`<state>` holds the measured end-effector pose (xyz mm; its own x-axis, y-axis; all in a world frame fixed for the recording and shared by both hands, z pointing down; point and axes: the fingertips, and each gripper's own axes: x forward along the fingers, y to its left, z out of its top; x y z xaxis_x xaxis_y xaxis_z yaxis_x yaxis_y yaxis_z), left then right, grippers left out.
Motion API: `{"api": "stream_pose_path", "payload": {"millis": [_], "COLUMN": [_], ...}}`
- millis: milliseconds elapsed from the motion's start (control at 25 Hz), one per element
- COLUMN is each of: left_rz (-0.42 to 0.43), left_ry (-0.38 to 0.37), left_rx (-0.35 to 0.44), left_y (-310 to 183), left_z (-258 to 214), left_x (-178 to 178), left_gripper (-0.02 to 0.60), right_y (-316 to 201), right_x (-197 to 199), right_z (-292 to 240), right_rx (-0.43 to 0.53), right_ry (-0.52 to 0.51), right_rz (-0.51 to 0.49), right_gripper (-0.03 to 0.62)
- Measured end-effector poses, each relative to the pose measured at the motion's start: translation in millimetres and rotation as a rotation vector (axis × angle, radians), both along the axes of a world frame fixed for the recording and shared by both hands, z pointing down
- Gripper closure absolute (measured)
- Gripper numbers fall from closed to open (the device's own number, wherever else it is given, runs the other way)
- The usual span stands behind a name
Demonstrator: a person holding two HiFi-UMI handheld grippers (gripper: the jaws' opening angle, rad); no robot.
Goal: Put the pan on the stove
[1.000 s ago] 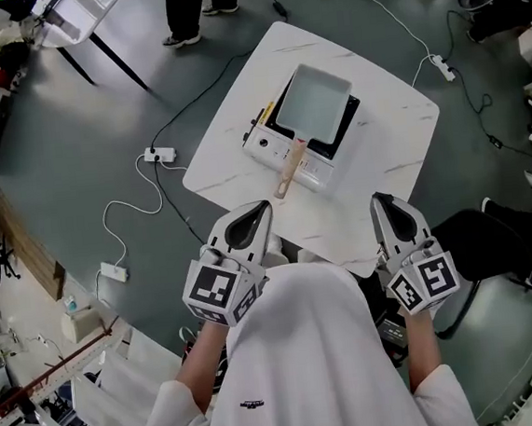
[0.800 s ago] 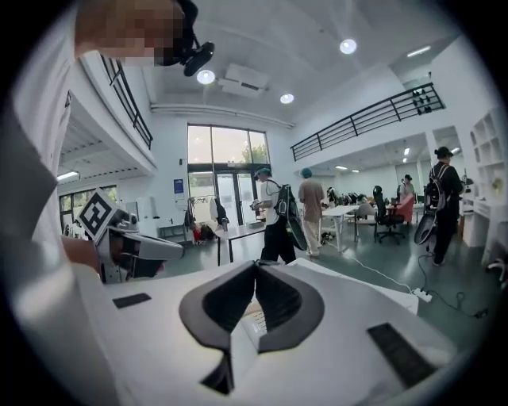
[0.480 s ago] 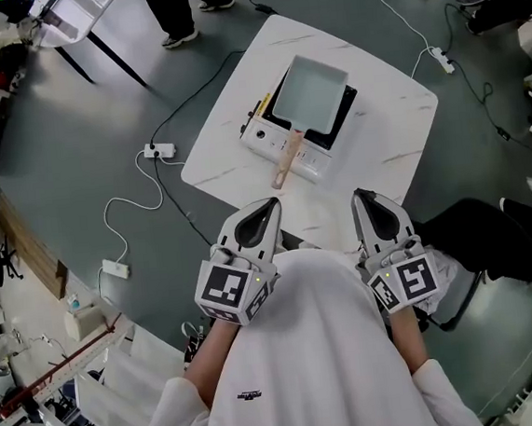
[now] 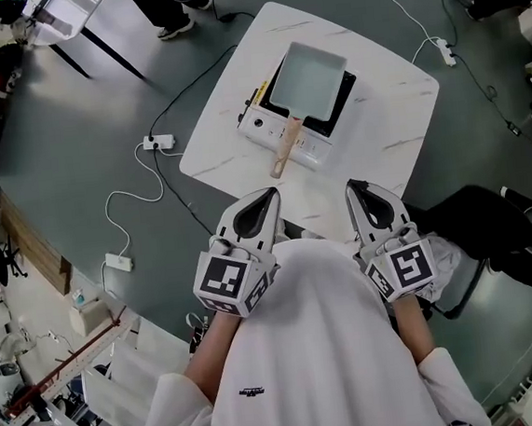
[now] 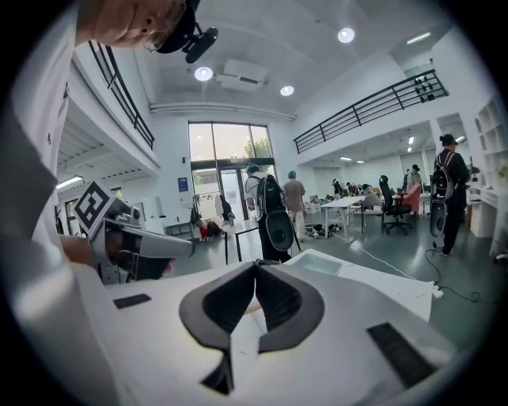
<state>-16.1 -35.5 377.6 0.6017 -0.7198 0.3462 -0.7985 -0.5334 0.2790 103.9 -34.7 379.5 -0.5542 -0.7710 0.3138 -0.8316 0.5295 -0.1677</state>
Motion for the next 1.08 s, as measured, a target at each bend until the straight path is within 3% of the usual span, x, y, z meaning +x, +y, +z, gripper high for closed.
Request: {"api": "stream_pose_path", "payload": {"millis": [640,840,1080], "left_rz": [0.026,-0.039,-0.020], "left_ry": [0.001,-0.101,-0.112], "left_rx": [-0.018,0.018,0.052], "left_y": [1,-6,-4], "left_z": [10,17,14], "left_x": [6,-2,5], "left_gripper": [0.580,0.580,0.580], "right_y": [-1,-2,-2], "right_x": [-2,0,5], "right_z": [7,9,10], "right_rx": [-0.008,-0.011,-0.015], "right_ry": [-0.005,-0.001,-0.010], "right_rz": [0.023,0.036,0.051], "right_gripper": [0.588,0.588,0.588]}}
